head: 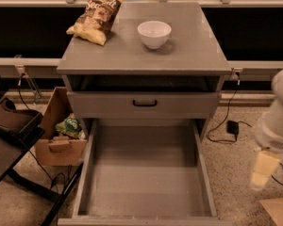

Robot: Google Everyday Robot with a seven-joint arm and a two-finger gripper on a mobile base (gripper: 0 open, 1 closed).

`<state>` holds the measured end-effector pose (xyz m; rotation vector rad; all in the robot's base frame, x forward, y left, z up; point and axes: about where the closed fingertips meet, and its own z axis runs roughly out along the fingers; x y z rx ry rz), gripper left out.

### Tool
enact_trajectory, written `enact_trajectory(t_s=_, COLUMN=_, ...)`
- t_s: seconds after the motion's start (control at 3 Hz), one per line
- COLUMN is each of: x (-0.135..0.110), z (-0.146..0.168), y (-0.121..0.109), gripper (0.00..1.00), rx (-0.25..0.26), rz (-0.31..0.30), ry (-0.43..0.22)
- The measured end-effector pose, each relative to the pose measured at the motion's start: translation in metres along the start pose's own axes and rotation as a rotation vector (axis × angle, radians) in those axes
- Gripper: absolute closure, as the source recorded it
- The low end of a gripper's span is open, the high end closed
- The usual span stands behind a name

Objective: Open middle drawer

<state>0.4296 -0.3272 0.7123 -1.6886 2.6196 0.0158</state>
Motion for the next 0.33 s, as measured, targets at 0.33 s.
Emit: enact_trajectory(t_s=0.33, x=0.021, z=-0.0716, y=0.0044, gripper=0.0, rx=0.064, rz=0.069, ry=0.039)
